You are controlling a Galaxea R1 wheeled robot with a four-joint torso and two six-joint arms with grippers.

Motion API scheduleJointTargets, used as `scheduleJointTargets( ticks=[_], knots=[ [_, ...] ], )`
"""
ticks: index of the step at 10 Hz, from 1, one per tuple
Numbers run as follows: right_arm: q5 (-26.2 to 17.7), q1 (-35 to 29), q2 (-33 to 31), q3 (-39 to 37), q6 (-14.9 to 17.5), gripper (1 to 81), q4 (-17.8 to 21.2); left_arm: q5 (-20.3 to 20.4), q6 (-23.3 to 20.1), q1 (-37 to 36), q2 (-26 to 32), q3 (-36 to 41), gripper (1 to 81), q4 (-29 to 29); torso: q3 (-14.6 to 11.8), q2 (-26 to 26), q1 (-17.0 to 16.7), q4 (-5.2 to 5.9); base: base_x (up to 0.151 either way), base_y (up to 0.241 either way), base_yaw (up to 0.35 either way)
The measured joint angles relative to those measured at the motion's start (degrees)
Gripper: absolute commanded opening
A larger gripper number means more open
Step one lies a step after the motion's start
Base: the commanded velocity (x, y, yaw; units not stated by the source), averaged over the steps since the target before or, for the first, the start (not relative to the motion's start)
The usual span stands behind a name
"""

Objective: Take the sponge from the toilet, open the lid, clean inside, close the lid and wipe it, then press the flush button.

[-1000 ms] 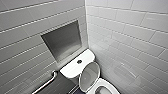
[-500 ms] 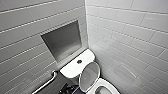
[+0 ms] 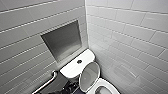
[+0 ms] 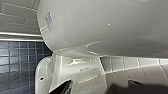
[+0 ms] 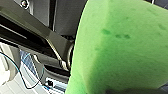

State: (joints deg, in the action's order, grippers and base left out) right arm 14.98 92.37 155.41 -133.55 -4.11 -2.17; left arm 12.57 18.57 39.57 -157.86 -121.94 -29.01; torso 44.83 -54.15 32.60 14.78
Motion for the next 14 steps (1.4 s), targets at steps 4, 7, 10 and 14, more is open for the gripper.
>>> scheduleJointTargets(
  ticks=[4,7,10,14],
  knots=[
    [0.0,-0.5,0.9,-0.8,-0.2,1.0,0.0,-0.4,0.1,1.9,-2.1,4.8,81.1,1.8,0.0,0.0,0.0,0.0,0.0,0.0,0.0],
    [-0.1,-1.0,1.8,-2.6,-0.2,1.0,0.0,-1.0,-0.4,3.0,-1.9,10.8,81.1,4.2,0.0,0.0,0.0,0.0,0.0,0.0,0.0],
    [-0.7,-2.1,3.9,-5.6,-0.4,1.0,0.0,-4.4,-0.7,5.3,3.6,8.8,81.1,11.9,0.0,0.0,0.0,0.0,0.0,0.0,0.0],
    [-0.9,-3.7,6.2,-8.4,-0.5,1.0,0.0,-8.1,-0.8,17.5,6.9,8.4,81.1,34.4,0.0,0.0,0.0,0.0,0.0,0.0,0.0]
  ],
)
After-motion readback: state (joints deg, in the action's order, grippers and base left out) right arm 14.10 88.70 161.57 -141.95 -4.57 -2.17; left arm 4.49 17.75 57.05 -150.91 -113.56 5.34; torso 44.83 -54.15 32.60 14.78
